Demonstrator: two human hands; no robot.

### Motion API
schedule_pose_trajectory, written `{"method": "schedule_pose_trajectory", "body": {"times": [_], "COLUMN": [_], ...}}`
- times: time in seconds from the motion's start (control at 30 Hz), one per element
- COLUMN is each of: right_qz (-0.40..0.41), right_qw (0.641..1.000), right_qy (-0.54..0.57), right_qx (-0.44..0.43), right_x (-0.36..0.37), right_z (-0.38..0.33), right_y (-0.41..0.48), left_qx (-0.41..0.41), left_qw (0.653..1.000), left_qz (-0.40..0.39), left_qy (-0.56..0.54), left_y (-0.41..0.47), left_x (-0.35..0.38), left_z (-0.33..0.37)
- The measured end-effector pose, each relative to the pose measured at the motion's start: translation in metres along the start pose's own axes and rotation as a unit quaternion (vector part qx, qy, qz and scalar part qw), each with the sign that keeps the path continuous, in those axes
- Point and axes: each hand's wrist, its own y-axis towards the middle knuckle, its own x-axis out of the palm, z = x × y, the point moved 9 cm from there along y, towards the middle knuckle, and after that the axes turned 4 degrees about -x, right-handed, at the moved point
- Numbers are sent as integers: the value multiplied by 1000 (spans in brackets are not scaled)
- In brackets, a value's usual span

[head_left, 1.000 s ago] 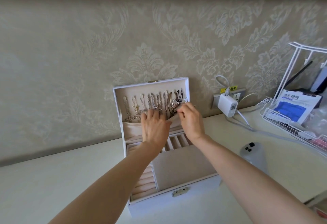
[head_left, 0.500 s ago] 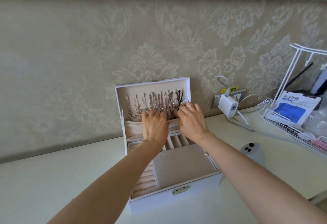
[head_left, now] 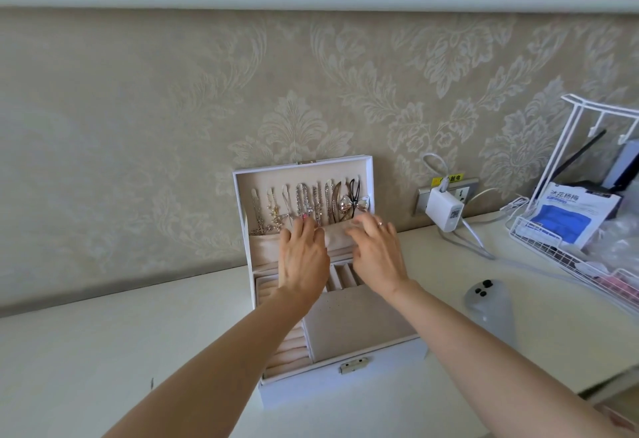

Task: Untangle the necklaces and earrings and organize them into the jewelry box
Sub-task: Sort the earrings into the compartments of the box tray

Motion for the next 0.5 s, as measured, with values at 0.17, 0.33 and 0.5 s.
{"method": "schedule_pose_trajectory", "body": {"times": [0.17,0.33,0.5], "right_qz": [-60,-210,-291], "right_qw": [994,948,928], "right_qy": [4,-68,-84], "right_qx": [88,228,217], "right_x": [-7,-13,-7], "right_z": [10,31,27], "right_y": [-20,-47,-65], "left_qx": [10,-137,-160], "left_qw": [997,972,940], "left_qz": [-73,-186,-292], "left_qy": [-15,40,76], "left_y": [-22,-52,-87], "left_x": [-12,-13,1], "left_z": [-9,-56,-75]}}
